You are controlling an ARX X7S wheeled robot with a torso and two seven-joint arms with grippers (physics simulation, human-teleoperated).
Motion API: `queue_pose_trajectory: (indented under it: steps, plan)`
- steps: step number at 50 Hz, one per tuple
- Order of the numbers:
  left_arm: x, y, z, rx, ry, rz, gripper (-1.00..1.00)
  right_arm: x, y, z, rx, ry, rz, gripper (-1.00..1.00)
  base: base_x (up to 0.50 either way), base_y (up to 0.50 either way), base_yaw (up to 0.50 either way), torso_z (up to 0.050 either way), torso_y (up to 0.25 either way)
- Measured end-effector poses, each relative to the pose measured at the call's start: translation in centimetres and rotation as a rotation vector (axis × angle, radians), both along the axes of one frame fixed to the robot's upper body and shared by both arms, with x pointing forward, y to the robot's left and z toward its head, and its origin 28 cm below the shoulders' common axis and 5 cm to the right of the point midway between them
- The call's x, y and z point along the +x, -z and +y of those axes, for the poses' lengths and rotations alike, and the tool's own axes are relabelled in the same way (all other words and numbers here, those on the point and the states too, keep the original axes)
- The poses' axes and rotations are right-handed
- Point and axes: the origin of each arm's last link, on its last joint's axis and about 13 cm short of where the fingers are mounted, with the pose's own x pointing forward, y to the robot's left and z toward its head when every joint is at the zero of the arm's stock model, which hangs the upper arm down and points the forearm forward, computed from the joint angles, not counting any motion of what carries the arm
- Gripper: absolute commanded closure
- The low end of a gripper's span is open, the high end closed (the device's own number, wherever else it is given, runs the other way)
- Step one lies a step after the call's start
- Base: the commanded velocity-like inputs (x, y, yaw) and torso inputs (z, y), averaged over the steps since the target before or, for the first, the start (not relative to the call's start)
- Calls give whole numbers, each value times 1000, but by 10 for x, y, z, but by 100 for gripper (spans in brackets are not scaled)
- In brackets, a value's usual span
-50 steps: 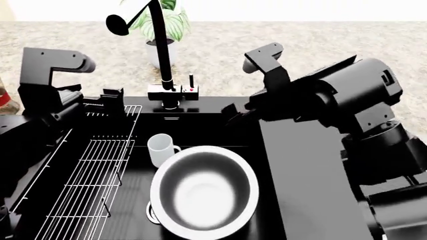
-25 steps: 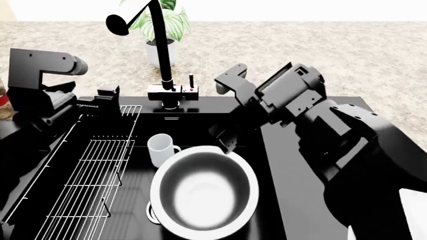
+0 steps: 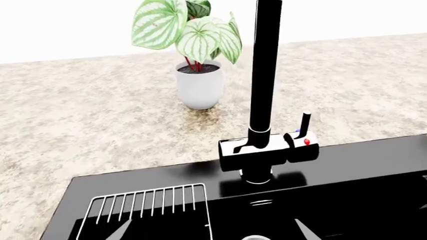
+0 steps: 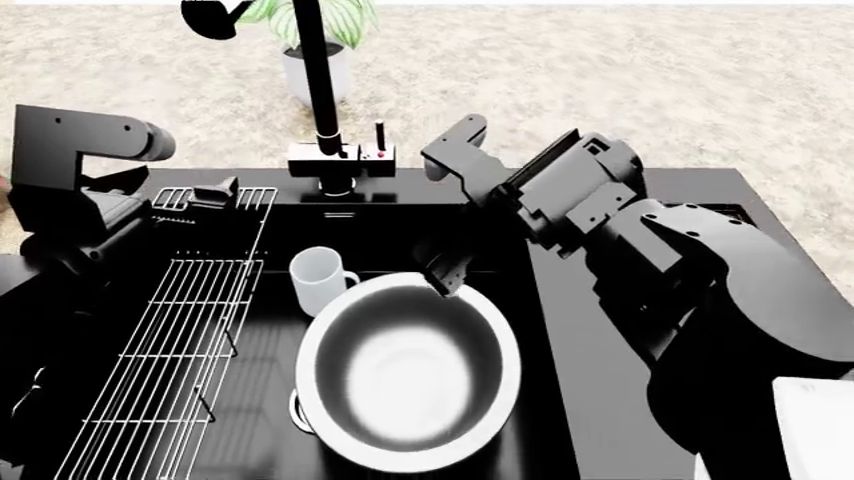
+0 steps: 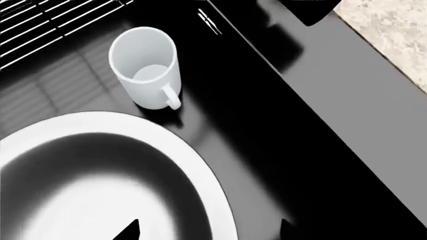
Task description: Pick the cup and bowl from the sink and place them on the counter for drying.
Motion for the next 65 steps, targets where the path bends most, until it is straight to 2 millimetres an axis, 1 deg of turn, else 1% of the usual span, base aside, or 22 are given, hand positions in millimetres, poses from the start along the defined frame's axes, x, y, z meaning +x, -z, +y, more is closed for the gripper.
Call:
queue_pose_trajectory:
  steps: [20, 29, 35, 43, 48, 57, 65]
  plan:
    - [-3, 5, 2, 5, -7, 10, -100, 0, 9, 1, -2, -7, 2, -100, 0, 0, 0, 8, -117]
    - [-5, 2, 3, 7, -13, 2, -100, -1, 13, 1, 0, -8, 11, -100, 0, 0, 0, 8, -116]
    - [-6, -9, 3, 11, -20, -24, -100, -1, 13, 1, 1, -8, 12, -100, 0, 0, 0, 8, -105]
    - [-10, -40, 8, 25, -32, -86, -100, -1, 14, 0, 2, -6, 19, -100, 0, 0, 0, 7, -58]
    - [-14, -52, 13, 31, -36, -107, -100, -1, 15, 0, 3, -7, 21, -100, 0, 0, 0, 7, -56]
    - [-21, -62, 21, 38, -45, -122, -100, 0, 16, 0, 2, -8, 21, -100, 0, 0, 0, 7, -56]
    - [-23, -62, 20, 41, -53, -122, -100, 0, 17, -1, -5, -12, 19, -100, 0, 0, 0, 7, -67]
